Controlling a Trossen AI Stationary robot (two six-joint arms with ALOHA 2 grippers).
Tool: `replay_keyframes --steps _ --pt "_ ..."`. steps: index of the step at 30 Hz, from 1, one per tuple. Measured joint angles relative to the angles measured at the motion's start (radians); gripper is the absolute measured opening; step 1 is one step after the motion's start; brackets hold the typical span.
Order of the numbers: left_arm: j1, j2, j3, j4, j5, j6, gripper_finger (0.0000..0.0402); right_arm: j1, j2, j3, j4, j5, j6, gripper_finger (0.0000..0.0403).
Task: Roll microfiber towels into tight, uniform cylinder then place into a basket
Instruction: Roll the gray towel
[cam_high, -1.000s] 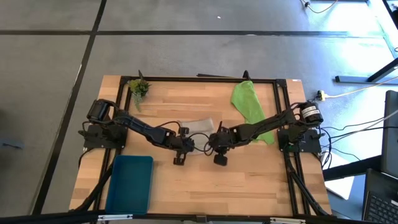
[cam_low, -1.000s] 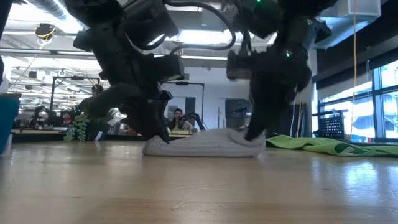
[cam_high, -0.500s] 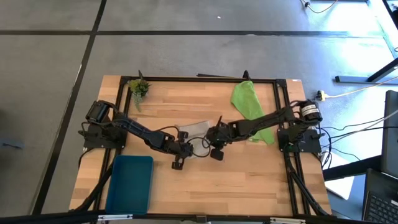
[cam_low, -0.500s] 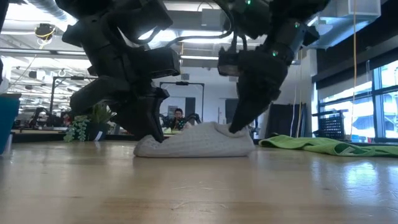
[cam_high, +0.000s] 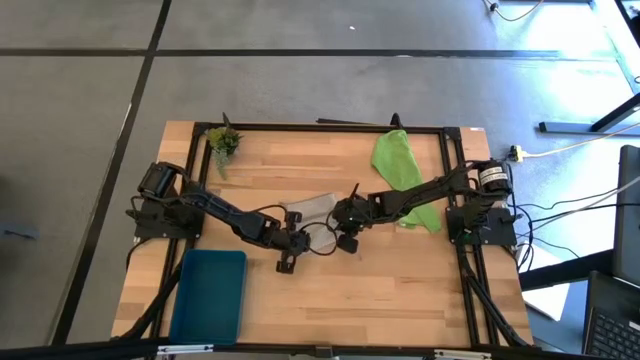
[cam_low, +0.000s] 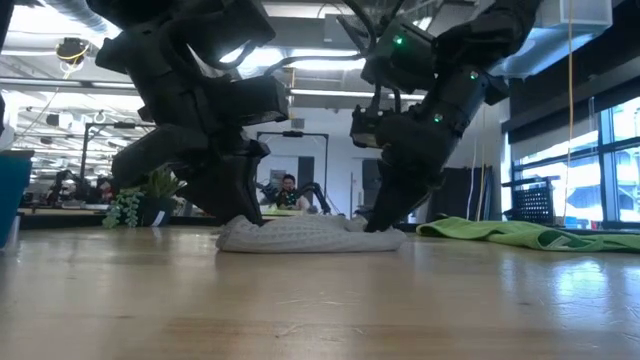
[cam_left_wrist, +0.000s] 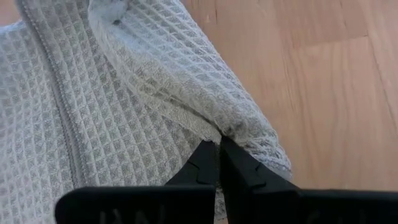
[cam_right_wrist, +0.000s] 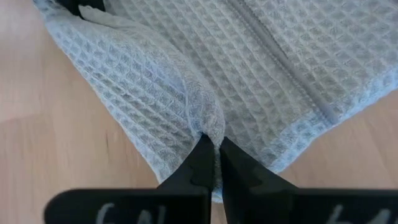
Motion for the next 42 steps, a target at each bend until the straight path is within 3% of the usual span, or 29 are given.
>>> replay_keyframes --steps 5,9,13,18,34,42 --pt "-0.02 -0.002 0.034 -0.032 -0.054 0.004 0.0 0.0 0.023 0.0 0.013 0.002 0.003 0.0015" --pt "-0.044 0.0 0.09 -0.164 -0.156 0.002 0.0 0.0 0.025 0.0 0.011 0.002 0.004 0.0015" --pt "-0.058 0.0 0.125 -0.288 -0.224 -0.083 0.0 0.0 0.026 -0.001 0.007 0.001 0.004 0.0015" --pt "-0.073 -0.002 0.128 -0.317 -0.289 -0.161 0.0 0.0 0.026 -0.002 0.007 0.002 0.004 0.0015" --pt "-0.044 0.004 0.079 -0.276 -0.277 -0.212 0.0 0.0 0.027 -0.003 0.015 -0.015 0.001 0.0016" --pt "-0.043 0.004 0.078 -0.279 -0.294 -0.301 0.0003 0.0 0.03 -0.006 0.064 -0.015 -0.001 0.0045"
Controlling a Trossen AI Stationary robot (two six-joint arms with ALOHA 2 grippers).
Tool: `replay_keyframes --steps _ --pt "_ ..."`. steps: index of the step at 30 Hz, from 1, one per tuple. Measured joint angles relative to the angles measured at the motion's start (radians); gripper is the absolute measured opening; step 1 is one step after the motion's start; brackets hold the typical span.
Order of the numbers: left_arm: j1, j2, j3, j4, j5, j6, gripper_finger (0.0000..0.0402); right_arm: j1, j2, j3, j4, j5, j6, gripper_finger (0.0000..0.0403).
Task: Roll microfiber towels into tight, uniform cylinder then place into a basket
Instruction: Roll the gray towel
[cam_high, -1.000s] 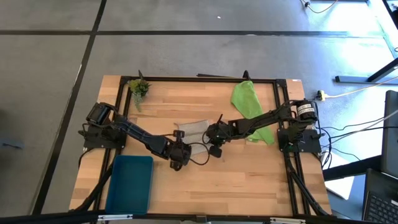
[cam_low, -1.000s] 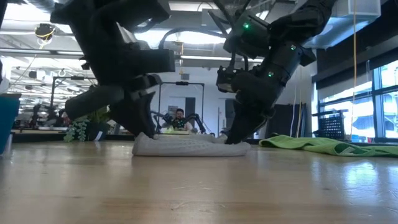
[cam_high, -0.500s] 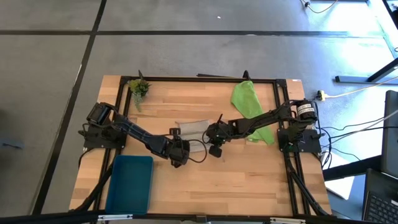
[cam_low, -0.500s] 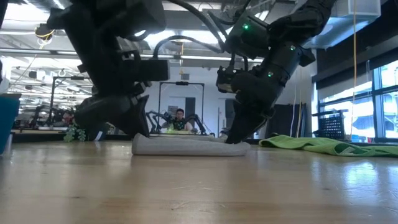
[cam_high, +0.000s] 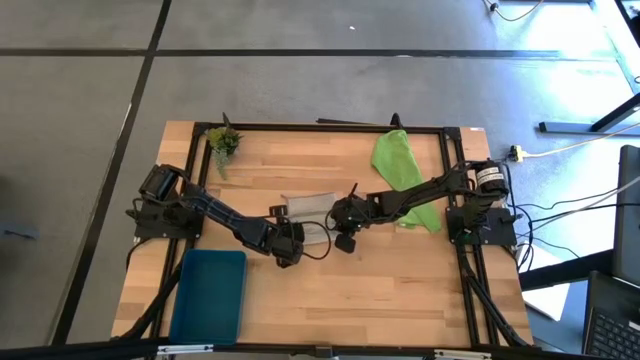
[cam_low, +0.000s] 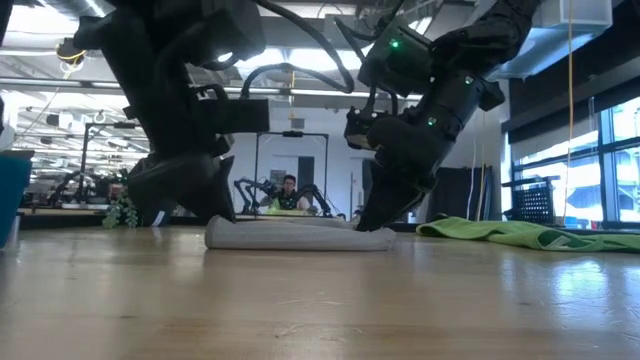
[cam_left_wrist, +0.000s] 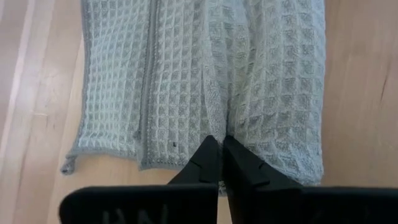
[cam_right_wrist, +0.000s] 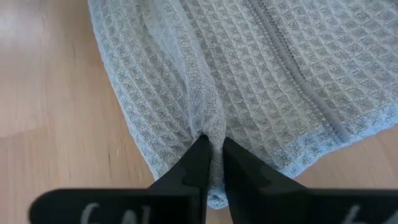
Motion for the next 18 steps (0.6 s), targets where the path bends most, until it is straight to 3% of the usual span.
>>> replay_keyframes --steps 11,18 --pt "0.001 0.0 0.0 0.0 -0.029 0.015 0.008 0.0 0.001 0.0 0.025 0.003 0.003 0.0101" --pt "0.002 -0.01 0.022 -0.064 -0.027 -0.009 0.0084 0.0 0.002 0.001 0.025 0.017 0.012 0.0155"
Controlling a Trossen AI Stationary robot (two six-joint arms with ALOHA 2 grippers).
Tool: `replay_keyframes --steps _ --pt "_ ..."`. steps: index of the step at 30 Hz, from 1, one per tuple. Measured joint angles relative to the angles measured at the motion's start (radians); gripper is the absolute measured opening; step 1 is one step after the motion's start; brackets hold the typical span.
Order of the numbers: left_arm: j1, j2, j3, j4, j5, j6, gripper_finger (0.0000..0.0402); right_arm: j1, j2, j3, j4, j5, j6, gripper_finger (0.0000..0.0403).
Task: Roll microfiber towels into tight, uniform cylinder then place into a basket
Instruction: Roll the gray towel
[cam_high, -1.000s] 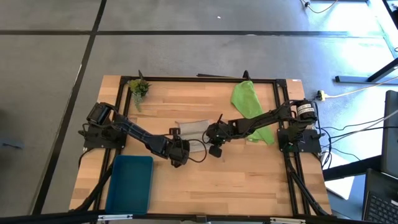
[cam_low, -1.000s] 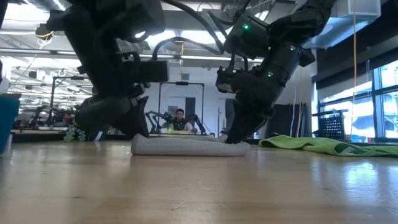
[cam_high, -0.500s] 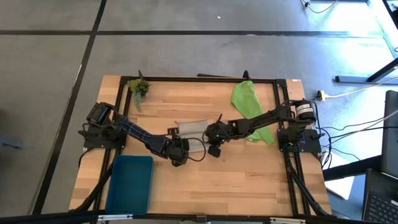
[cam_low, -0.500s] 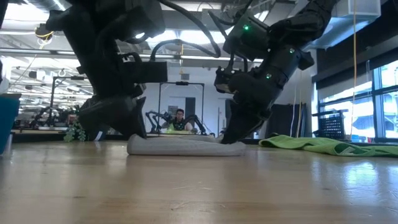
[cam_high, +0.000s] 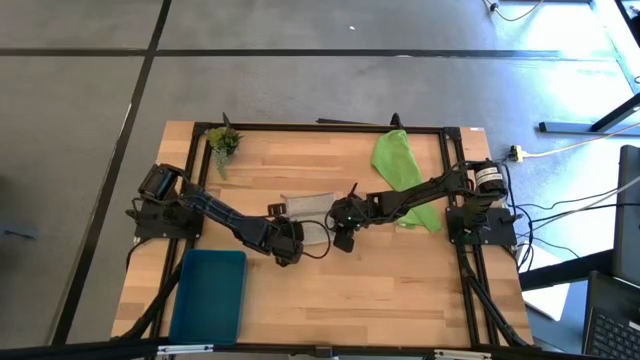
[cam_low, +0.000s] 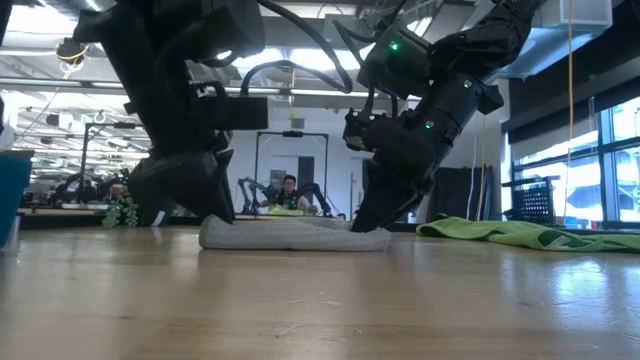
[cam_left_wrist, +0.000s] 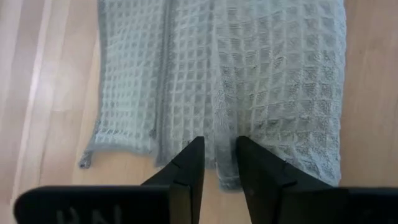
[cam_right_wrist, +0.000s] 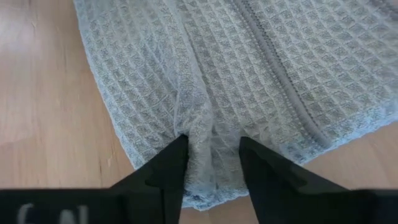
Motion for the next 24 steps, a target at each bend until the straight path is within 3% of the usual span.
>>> replay_keyframes --steps 7,12,18,24 --pt "0.0 -0.068 0.072 -0.127 -0.023 0.001 0.0083 0.0 0.0 0.001 -0.002 0.0 0.018 0.0187" --pt "-0.013 -0.092 0.088 -0.059 -0.03 0.002 0.0083 0.0 0.0 0.001 0.0 0.004 0.016 0.0186" --pt "-0.035 0.002 0.061 0.057 0.051 0.022 0.0083 0.001 0.0 0.001 0.002 0.014 0.018 0.0182" --pt "-0.031 0.095 0.064 0.091 0.068 0.019 0.0082 -0.001 0.0 0.01 -0.005 0.016 0.009 0.018"
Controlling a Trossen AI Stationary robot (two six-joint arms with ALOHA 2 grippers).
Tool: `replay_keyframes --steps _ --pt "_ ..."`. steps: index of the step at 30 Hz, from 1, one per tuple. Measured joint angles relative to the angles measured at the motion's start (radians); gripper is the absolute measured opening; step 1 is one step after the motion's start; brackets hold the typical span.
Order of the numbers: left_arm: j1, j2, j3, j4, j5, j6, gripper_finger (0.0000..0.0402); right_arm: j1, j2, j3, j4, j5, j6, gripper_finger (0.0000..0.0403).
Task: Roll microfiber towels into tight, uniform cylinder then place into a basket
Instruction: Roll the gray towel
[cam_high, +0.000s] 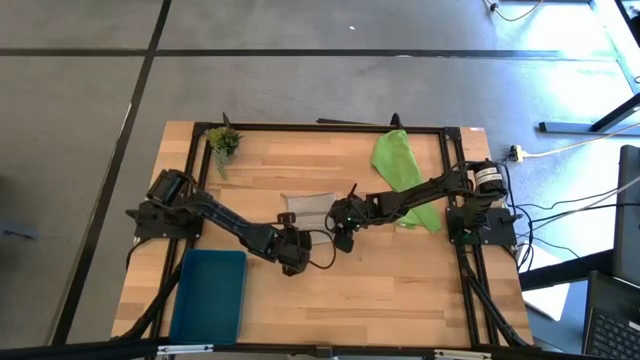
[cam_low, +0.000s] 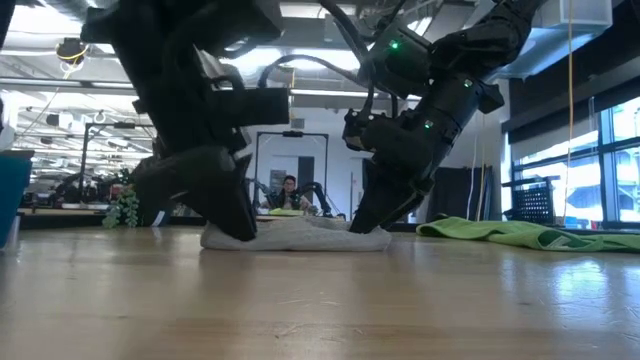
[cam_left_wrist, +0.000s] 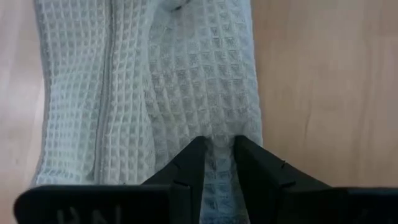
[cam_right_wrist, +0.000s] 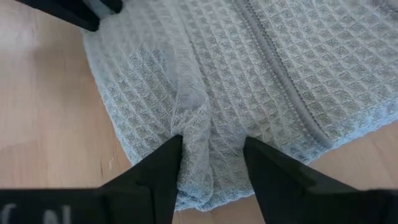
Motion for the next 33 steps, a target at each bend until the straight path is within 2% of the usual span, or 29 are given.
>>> replay_keyframes --steps 6,13,21,28,33 --pt "0.003 0.019 0.0 -0.007 0.007 -0.005 0.0082 0.0 -0.032 0.021 -0.052 0.045 -0.073 0.0173" --pt "0.004 0.017 -0.001 -0.013 0.017 0.008 0.0082 0.011 -0.099 0.025 -0.194 0.229 -0.071 0.0173" --pt "0.003 0.018 -0.002 -0.014 0.021 0.009 0.0082 0.119 -0.184 0.025 -0.262 0.286 -0.185 0.0173" --pt "0.003 0.018 -0.003 -0.013 0.025 0.009 0.0082 0.28 -0.158 0.023 -0.236 0.355 -0.341 0.0173" --pt "0.004 0.018 -0.004 -0.008 0.025 0.003 0.0082 0.332 -0.078 -0.01 -0.082 0.506 -0.512 0.0173"
